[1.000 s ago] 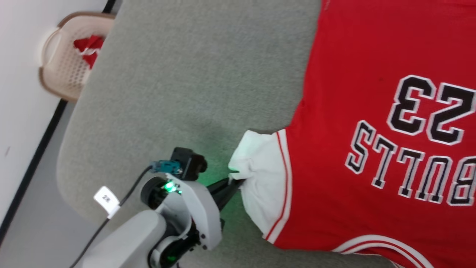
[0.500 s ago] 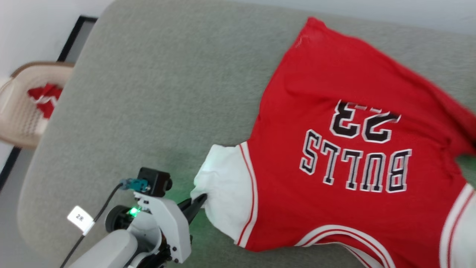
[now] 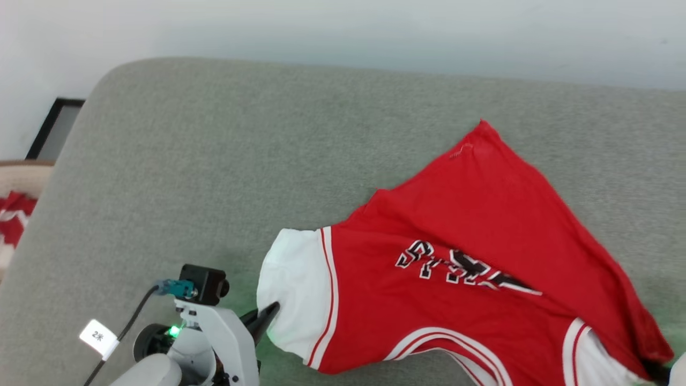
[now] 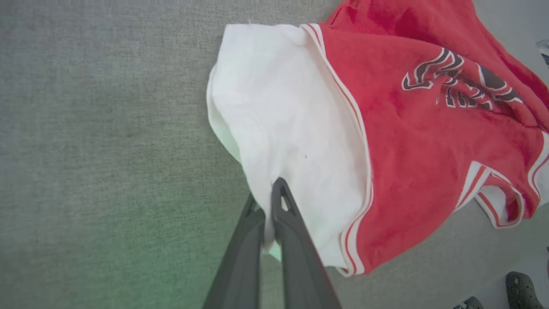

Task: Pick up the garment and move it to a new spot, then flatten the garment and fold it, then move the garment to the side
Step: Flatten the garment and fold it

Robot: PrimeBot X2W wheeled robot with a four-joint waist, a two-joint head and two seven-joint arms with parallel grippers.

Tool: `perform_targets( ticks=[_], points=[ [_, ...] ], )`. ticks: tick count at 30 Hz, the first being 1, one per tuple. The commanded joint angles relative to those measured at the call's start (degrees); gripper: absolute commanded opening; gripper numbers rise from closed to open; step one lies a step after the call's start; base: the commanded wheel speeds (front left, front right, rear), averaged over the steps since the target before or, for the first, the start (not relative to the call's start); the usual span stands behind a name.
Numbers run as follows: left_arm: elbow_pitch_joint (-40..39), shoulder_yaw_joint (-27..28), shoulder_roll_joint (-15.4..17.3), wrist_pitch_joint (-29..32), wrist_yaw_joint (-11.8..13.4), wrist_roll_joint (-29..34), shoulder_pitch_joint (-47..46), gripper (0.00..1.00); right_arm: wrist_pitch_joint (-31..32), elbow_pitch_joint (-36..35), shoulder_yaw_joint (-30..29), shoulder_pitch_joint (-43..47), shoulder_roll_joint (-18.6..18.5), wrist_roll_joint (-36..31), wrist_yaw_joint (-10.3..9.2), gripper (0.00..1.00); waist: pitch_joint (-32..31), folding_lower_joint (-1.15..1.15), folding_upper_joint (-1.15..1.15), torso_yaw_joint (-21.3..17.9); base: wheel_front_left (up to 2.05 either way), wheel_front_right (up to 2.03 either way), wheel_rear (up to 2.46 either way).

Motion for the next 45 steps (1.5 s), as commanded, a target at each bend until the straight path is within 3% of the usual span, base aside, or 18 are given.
perform_targets(
  ticks=[1,4,6,7,17,22,28,33,39,45],
  points=[
    [-0.04,0.12,0.12,-0.15,0.24,-0.35,0.73,0.00,-1.31,1.15,-0.48,2.57,1.78,-1.30,-0.08,0.00,-1.98,0.00,0.00,-1.99,0.00,0.00,0.00],
    [-0.08,0.11,0.07,-0.29,0.40,-0.59,1.13,0.00,-3.00,3.30,-1.03,3.06,3.96,-2.49,-0.08,0.00,-2.51,0.00,0.00,-2.41,0.00,0.00,0.00],
    [-0.03,-0.01,-0.06,-0.31,0.33,-0.66,1.09,0.00,-3.09,4.09,-1.01,2.73,4.18,-3.30,-0.09,0.56,-2.79,0.00,0.00,-2.46,0.00,0.00,0.00],
    [0.02,-0.05,-0.06,-0.27,0.27,-0.70,1.12,0.00,-2.90,4.19,-0.92,2.71,4.27,-3.57,-0.09,1.00,-2.92,0.00,0.00,-2.46,0.00,0.00,0.00],
    [0.10,-0.13,-0.07,-0.74,0.18,-0.91,1.72,0.00,4.42,-4.63,-1.36,3.12,2.99,-1.70,-0.06,1.00,-3.98,0.00,0.00,-2.36,0.00,0.00,0.00],
    [-0.31,-0.38,-0.39,-0.77,0.04,-0.55,1.19,0.00,10.58,-14.00,-2.96,2.19,2.63,-0.29,-0.06,1.00,-3.76,0.00,0.00,-1.49,0.00,0.00,0.00],
    [-0.20,-0.99,-1.40,-0.65,-0.52,0.35,-0.27,0.00,8.16,-19.06,-2.90,-5.70,2.07,-1.63,-0.06,1.00,-2.78,0.00,0.00,0.73,0.00,0.00,0.00],
    [0.41,-1.66,-2.80,-0.62,-1.23,0.85,-1.82,0.00,-0.25,-13.07,2.04,-15.68,-0.03,-3.93,-0.04,1.00,-1.61,0.00,0.00,3.27,0.00,0.00,0.00],
    [1.57,-2.94,-5.10,-0.57,-2.80,1.75,-4.34,0.00,-10.69,1.66,12.37,-29.49,-4.69,-4.33,-0.05,1.00,0.46,0.00,0.00,7.19,0.00,0.00,0.00],
    [4.00,-4.27,-8.28,-0.94,-5.10,2.54,-7.11,0.00,-12.89,19.47,22.11,-42.47,-8.23,-2.64,-0.05,1.00,3.36,0.00,0.00,11.39,0.00,0.00,0.00]
  ],
)
